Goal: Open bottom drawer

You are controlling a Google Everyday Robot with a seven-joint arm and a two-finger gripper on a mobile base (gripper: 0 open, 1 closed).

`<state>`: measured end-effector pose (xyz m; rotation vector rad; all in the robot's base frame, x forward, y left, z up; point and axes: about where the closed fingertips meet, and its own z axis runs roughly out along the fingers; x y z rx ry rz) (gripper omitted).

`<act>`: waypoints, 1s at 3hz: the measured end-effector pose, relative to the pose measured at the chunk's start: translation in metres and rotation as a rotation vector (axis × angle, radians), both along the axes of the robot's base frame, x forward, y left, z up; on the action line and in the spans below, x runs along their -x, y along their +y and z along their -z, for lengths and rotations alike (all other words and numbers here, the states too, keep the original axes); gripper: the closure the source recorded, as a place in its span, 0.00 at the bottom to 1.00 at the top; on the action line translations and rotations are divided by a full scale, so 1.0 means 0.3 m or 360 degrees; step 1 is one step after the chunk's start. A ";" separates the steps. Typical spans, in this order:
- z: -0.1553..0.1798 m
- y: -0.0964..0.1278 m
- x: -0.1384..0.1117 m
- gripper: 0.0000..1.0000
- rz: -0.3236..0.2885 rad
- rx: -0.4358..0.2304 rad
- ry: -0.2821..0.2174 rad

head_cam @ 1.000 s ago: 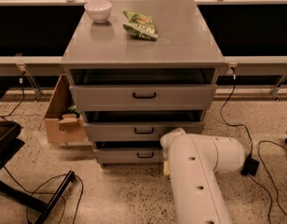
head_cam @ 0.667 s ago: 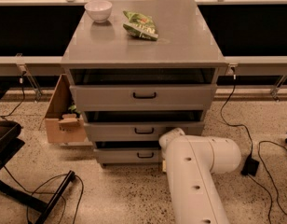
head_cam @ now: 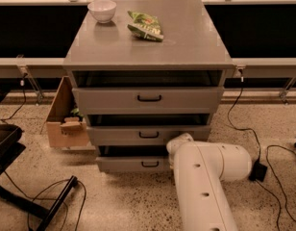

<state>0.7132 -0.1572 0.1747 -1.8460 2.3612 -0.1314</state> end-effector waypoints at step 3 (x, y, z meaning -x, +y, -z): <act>-0.105 -0.103 -0.017 1.00 0.0047 0.0032 -0.0062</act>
Offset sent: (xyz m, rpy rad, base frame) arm -0.2090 -0.1148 0.0708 -0.0609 -0.0022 -0.3988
